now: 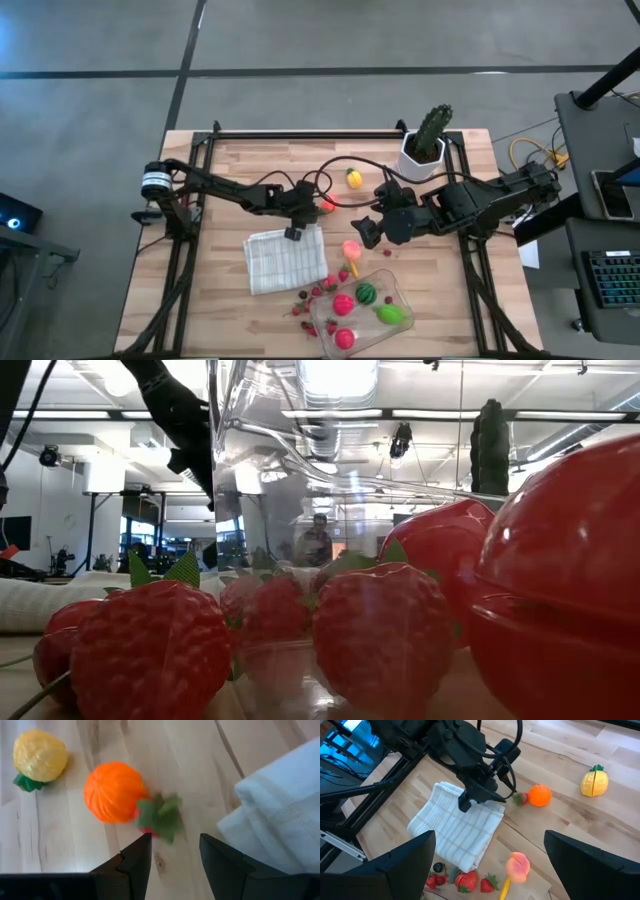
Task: Pick and placing Produce into tupperware
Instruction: Put the strawberry into the transparent bin
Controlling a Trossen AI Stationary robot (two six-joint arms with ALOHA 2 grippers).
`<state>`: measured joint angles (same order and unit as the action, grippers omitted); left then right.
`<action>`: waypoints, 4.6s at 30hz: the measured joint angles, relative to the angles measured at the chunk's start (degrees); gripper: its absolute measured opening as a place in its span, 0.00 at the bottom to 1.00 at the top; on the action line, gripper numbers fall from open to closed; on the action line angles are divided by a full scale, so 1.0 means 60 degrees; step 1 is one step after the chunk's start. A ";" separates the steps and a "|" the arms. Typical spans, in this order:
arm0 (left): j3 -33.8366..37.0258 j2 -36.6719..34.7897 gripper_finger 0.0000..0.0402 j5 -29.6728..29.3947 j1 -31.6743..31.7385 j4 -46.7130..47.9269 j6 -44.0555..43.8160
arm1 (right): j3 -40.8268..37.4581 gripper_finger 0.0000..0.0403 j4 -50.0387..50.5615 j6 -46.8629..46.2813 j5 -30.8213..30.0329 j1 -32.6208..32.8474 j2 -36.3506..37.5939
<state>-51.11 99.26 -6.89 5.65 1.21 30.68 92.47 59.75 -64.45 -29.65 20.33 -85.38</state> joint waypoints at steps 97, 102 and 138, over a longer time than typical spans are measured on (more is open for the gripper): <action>-0.1232 0.1079 0.26 0.0083 0.0313 0.0331 -0.3051 | 0.0000 0.90 0.0430 0.0248 -0.0076 -0.0020 0.0000; -0.1232 0.1022 0.26 0.0090 0.0313 0.0419 -0.3053 | 0.0000 0.90 0.0430 0.0251 -0.0076 -0.0020 0.0000; -0.3672 -0.2015 0.27 0.0348 -0.4711 0.1911 -1.0168 | 0.0004 0.90 0.1309 0.1168 0.0241 0.1325 0.1524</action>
<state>-73.14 87.16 -4.80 -22.62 12.68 -30.33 92.49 67.60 -57.44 -28.20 28.28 -76.24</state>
